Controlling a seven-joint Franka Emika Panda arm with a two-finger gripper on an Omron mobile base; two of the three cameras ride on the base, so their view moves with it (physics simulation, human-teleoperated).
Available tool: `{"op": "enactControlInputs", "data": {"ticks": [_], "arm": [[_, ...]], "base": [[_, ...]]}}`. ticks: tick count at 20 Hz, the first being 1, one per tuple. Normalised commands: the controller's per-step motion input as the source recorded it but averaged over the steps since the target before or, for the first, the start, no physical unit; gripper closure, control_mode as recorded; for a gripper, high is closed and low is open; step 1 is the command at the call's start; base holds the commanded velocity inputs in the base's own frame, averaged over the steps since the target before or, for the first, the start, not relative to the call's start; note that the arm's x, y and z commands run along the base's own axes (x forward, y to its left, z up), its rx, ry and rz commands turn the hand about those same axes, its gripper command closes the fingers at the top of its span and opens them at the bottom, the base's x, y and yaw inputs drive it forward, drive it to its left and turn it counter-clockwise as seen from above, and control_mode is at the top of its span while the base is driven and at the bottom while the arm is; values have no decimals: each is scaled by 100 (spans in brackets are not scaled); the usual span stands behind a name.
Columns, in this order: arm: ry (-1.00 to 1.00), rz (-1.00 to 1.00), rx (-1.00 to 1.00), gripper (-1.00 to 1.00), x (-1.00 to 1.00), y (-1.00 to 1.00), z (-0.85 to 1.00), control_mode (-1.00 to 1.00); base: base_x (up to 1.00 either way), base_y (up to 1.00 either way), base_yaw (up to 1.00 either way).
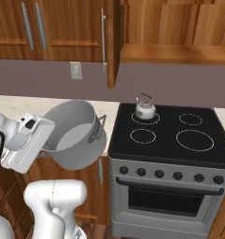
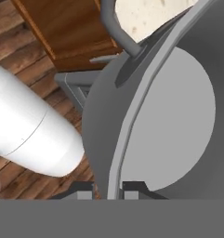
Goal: Pick the kettle from the cabinet and place it on a stove burner. Then pick the pot from the counter and place it on another stove burner. Finally, turn both burners on.
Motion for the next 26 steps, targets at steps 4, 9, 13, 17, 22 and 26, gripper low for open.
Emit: {"op": "enactControlInputs", "data": {"ticks": [4, 9, 13, 17, 22, 26], "arm": [[0, 0, 0, 100, 0, 0, 0, 100], [0, 0, 0, 100, 0, 0, 0, 100], [0, 0, 0, 100, 0, 0, 0, 100], [0, 0, 0, 100, 0, 0, 0, 100], [0, 0, 0, 100, 0, 0, 0, 100], [0, 0, 0, 100, 0, 0, 0, 100]], "base": [[-22, -58, 1], [-22, -66, 7], [-26, -67, 9], [-24, -62, 12], [-8, -59, 15], [7, -48, 21]]}}
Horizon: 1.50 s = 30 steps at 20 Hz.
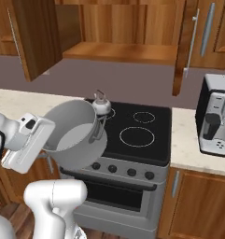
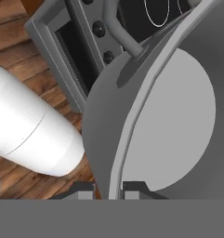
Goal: Pick the kettle from the cabinet and place it on a stove burner. Then pick the pot from the counter and place it on another stove burner. Finally, turn both burners on.
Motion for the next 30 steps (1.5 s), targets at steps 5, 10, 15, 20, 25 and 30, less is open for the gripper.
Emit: {"op": "enactControlInputs", "data": {"ticks": [5, 10, 15, 20, 25, 30], "arm": [[0, 0, 0, 100, 0, 0, 0, 100], [0, 0, 0, 100, 0, 0, 0, 100], [0, 0, 0, 100, 0, 0, 0, 100], [0, 0, 0, 100, 0, 0, 0, 100], [0, 0, 0, 100, 0, 0, 0, 100], [0, 0, 0, 100, 0, 0, 0, 100]], "base": [[18, -44, 19], [35, -27, 9], [44, -34, 4], [35, -40, 0], [2, -53, 0], [0, -46, 0]]}}
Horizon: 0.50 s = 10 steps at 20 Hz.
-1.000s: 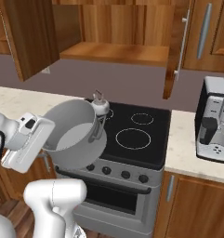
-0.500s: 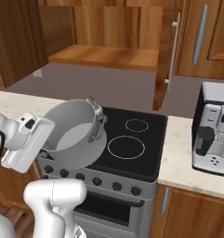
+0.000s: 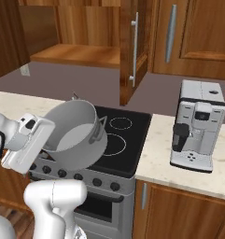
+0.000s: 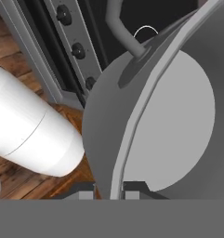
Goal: Pick the kettle from the cabinet and place it on a stove burner. Then pick the pot from the counter and place it on another stove burner. Finally, turn both burners on.
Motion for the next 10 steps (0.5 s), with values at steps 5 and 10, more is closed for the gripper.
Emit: {"op": "enactControlInputs", "data": {"ticks": [5, 10], "arm": [[0, 0, 0, 100, 0, 0, 0, 100], [0, 0, 0, 100, 0, 0, 0, 100]], "base": [[6, -26, -2], [18, -9, -2]]}}
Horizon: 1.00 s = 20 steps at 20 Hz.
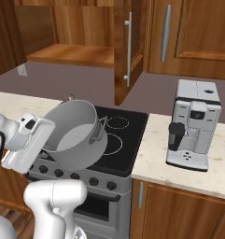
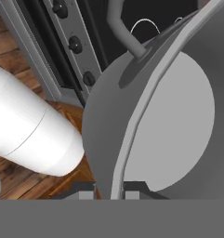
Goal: Pick the kettle from the cabinet and place it on a stove burner. Then pick the pot from the counter and place it on another stove burner. Finally, turn both burners on.
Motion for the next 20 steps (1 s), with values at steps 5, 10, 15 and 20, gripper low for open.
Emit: {"op": "enactControlInputs", "data": {"ticks": [5, 10, 15, 20], "arm": [[0, 0, 0, 100, 0, 0, 0, 100], [0, 0, 0, 100, 0, 0, 0, 100], [0, 0, 0, 100, 0, 0, 0, 100], [0, 0, 0, 100, 0, 0, 0, 100]], "base": [[26, -16, -2], [29, -14, -2], [8, -30, -1], [-2, -42, 0]]}}
